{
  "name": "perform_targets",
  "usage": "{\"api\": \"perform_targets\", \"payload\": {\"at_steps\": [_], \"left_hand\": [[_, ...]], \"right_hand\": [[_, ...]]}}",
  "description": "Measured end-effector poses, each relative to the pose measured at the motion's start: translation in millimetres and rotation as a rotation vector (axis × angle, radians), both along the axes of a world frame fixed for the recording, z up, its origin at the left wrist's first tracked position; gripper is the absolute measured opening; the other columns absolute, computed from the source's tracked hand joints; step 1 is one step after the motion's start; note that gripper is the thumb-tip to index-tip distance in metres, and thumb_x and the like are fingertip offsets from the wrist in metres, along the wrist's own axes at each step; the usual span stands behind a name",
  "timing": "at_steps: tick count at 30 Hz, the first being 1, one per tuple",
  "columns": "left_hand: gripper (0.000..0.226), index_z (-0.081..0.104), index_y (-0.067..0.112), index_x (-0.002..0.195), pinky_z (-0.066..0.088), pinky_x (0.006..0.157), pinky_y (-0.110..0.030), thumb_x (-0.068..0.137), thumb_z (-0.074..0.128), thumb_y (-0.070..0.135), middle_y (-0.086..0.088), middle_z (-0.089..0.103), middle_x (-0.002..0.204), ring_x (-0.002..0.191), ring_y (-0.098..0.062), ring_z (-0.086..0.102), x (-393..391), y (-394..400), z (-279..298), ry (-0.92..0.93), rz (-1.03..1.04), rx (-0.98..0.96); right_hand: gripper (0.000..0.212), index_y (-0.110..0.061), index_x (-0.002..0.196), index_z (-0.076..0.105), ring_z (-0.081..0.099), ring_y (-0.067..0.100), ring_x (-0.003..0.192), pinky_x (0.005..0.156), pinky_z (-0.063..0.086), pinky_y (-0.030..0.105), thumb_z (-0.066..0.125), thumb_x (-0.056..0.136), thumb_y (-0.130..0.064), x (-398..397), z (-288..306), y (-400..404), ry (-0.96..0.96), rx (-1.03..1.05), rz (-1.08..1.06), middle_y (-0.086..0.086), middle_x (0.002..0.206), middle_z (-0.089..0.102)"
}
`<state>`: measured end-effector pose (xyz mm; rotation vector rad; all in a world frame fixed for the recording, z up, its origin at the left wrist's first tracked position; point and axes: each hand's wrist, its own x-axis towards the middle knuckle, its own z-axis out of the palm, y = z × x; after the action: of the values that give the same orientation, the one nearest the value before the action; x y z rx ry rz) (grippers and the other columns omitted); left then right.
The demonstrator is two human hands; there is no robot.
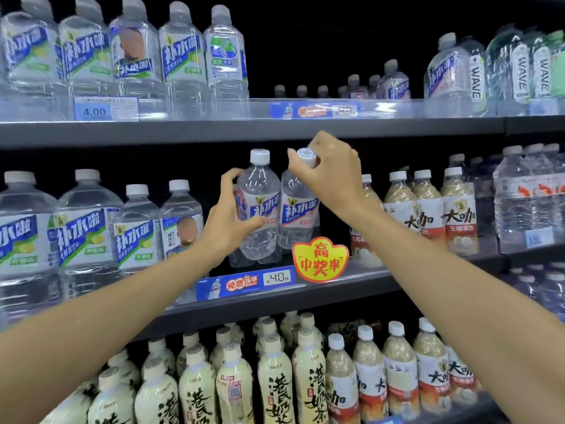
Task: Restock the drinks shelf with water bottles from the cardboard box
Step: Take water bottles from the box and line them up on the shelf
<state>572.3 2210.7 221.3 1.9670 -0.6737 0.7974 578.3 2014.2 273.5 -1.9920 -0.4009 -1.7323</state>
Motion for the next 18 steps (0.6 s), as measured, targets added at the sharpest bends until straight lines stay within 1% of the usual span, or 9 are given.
{"api": "perform_targets", "payload": {"at_steps": [2, 3, 5, 8, 11, 12, 15, 16, 18], "left_hand": [[0.085, 0.019, 0.03, 0.143, 0.056, 0.081, -0.029, 0.082, 0.073, 0.004, 0.007, 0.059, 0.103, 0.092, -0.007, 0.066, 8, 2, -1, 0.068, -0.009, -0.018], [0.086, 0.019, 0.031, 0.144, 0.057, 0.082, -0.033, 0.082, 0.072, 0.003, 0.005, 0.06, 0.105, 0.094, -0.01, 0.066, 11, 2, -1, 0.106, -0.014, -0.031], [0.086, 0.019, 0.033, 0.143, 0.058, 0.079, -0.033, 0.082, 0.072, 0.002, -0.001, 0.063, 0.109, 0.095, -0.013, 0.067, 18, 2, -4, 0.165, -0.013, -0.05], [0.086, 0.02, 0.032, 0.143, 0.056, 0.074, -0.029, 0.082, 0.072, 0.001, -0.002, 0.062, 0.108, 0.095, -0.015, 0.067, 25, 1, -7, 0.206, 0.013, -0.041], [0.09, 0.021, 0.035, 0.144, 0.059, 0.079, -0.039, 0.08, 0.072, -0.002, -0.005, 0.064, 0.108, 0.096, -0.021, 0.067, 30, 4, -7, 0.258, 0.013, -0.007], [0.091, 0.02, 0.034, 0.146, 0.06, 0.078, -0.041, 0.081, 0.071, -0.004, -0.006, 0.064, 0.109, 0.095, -0.021, 0.068, 31, 4, -7, 0.29, -0.007, -0.008], [0.092, 0.018, 0.033, 0.149, 0.058, 0.068, -0.03, 0.083, 0.067, -0.008, -0.007, 0.064, 0.113, 0.091, -0.014, 0.065, 32, 6, -8, 0.387, -0.058, -0.032], [0.091, 0.018, 0.033, 0.148, 0.057, 0.068, -0.03, 0.083, 0.066, -0.008, -0.005, 0.064, 0.11, 0.09, -0.013, 0.064, 34, 6, -7, 0.412, -0.057, -0.036], [0.088, 0.019, 0.035, 0.146, 0.057, 0.074, -0.041, 0.084, 0.065, -0.008, -0.004, 0.064, 0.103, 0.091, -0.017, 0.064, 39, 6, -5, 0.465, -0.029, -0.035]], "right_hand": [[0.053, -0.009, 0.07, 0.053, 0.054, 0.021, 0.056, 0.052, 0.042, 0.034, 0.051, 0.081, -0.061, 9, -5, 2, 0.028, -0.008, 0.008, 0.0, 0.065, 0.056], [0.054, -0.009, 0.07, 0.053, 0.055, 0.02, 0.056, 0.052, 0.042, 0.033, 0.051, 0.081, -0.061, 13, -8, 4, 0.041, -0.016, 0.006, 0.0, 0.066, 0.057], [0.053, -0.009, 0.07, 0.054, 0.055, 0.02, 0.057, 0.051, 0.041, 0.031, 0.052, 0.082, -0.06, 20, -12, 6, 0.072, -0.02, 0.005, 0.001, 0.068, 0.059], [0.054, -0.008, 0.067, 0.054, 0.055, 0.019, 0.057, 0.05, 0.04, 0.03, 0.051, 0.081, -0.06, 29, -16, 6, 0.127, -0.017, 0.003, 0.002, 0.067, 0.059], [0.052, -0.006, 0.067, 0.055, 0.055, 0.019, 0.057, 0.05, 0.04, 0.029, 0.056, 0.082, -0.057, 36, -20, 8, 0.18, -0.032, 0.019, 0.003, 0.065, 0.06], [0.051, -0.006, 0.068, 0.056, 0.055, 0.019, 0.056, 0.05, 0.04, 0.029, 0.058, 0.082, -0.055, 38, -20, 9, 0.208, -0.029, 0.036, 0.003, 0.064, 0.06], [0.054, -0.011, 0.056, 0.043, 0.05, 0.021, 0.052, 0.044, 0.032, 0.027, 0.058, 0.084, -0.054, 48, -18, 11, 0.28, -0.033, 0.07, 0.002, 0.054, 0.049], [0.057, -0.012, 0.052, 0.039, 0.049, 0.023, 0.053, 0.045, 0.03, 0.028, 0.056, 0.085, -0.055, 51, -16, 11, 0.312, -0.045, 0.066, 0.002, 0.053, 0.045], [0.061, -0.014, 0.049, 0.037, 0.051, 0.026, 0.056, 0.049, 0.03, 0.03, 0.054, 0.085, -0.059, 59, -11, 12, 0.397, -0.06, 0.085, 0.002, 0.051, 0.044]]}}
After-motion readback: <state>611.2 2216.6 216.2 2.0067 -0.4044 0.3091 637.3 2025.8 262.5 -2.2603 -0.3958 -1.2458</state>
